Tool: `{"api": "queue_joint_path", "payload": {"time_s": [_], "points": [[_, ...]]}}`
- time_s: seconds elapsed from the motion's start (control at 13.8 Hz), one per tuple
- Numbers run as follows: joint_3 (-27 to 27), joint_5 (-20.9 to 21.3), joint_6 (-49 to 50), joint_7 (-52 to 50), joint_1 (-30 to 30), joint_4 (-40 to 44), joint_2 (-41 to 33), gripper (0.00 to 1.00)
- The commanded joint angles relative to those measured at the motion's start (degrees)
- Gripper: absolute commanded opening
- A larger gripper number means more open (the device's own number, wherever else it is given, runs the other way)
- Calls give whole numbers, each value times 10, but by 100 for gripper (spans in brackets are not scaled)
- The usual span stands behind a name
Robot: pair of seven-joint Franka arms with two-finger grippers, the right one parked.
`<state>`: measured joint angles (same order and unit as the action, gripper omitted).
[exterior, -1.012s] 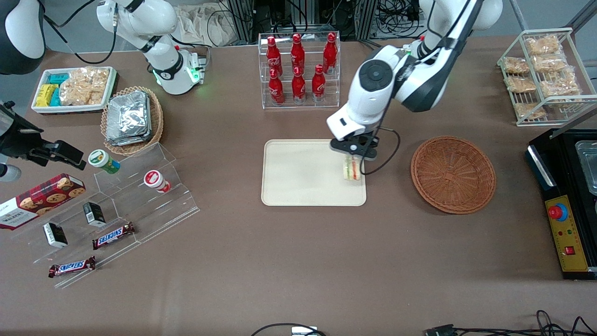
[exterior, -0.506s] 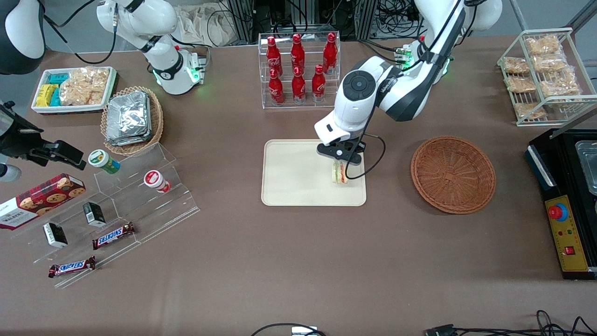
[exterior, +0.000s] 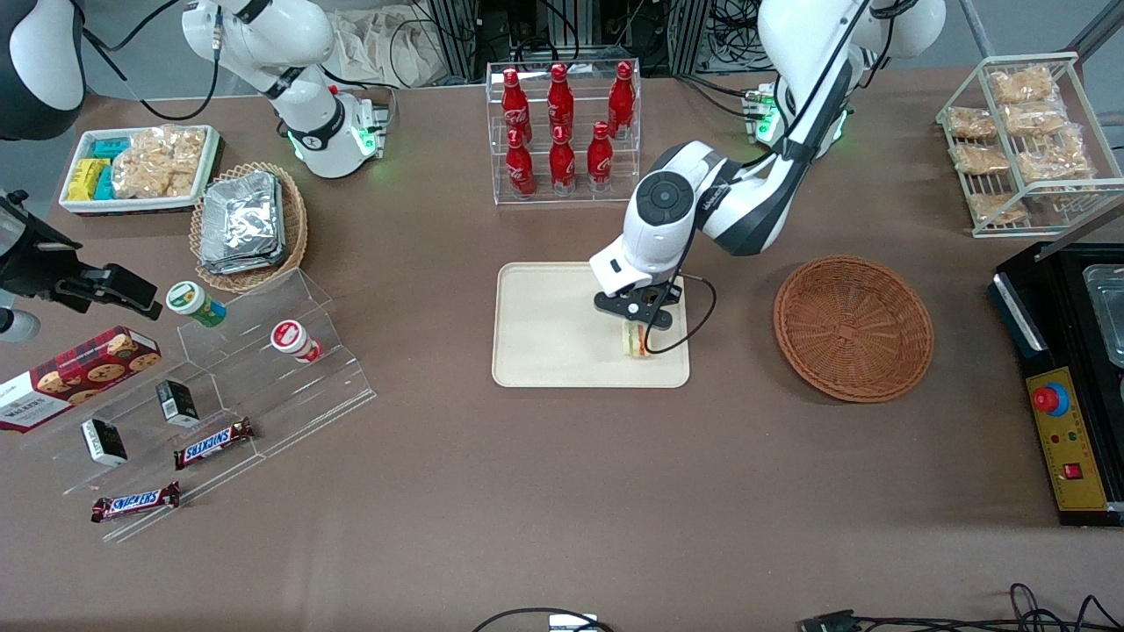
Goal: Place sandwich from basket to tray
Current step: 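Carry the sandwich over the cream tray and lower it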
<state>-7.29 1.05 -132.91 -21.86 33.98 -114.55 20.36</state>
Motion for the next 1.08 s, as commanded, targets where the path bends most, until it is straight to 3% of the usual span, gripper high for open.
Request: {"api": "queue_joint_path", "payload": {"time_s": [0.0,0.29,0.51,0.8,0.87,0.94,1.01], "points": [[6,18,-4,-10,9,8,17,4],[6,28,-9,-10,9,8,35,8],[6,28,-15,-10,9,7,43,16],[6,28,-22,-10,9,8,56,34],[6,28,-24,-10,9,8,59,40],[6,28,-24,-10,9,8,61,58],[6,28,-24,-11,9,8,61,88]]}}
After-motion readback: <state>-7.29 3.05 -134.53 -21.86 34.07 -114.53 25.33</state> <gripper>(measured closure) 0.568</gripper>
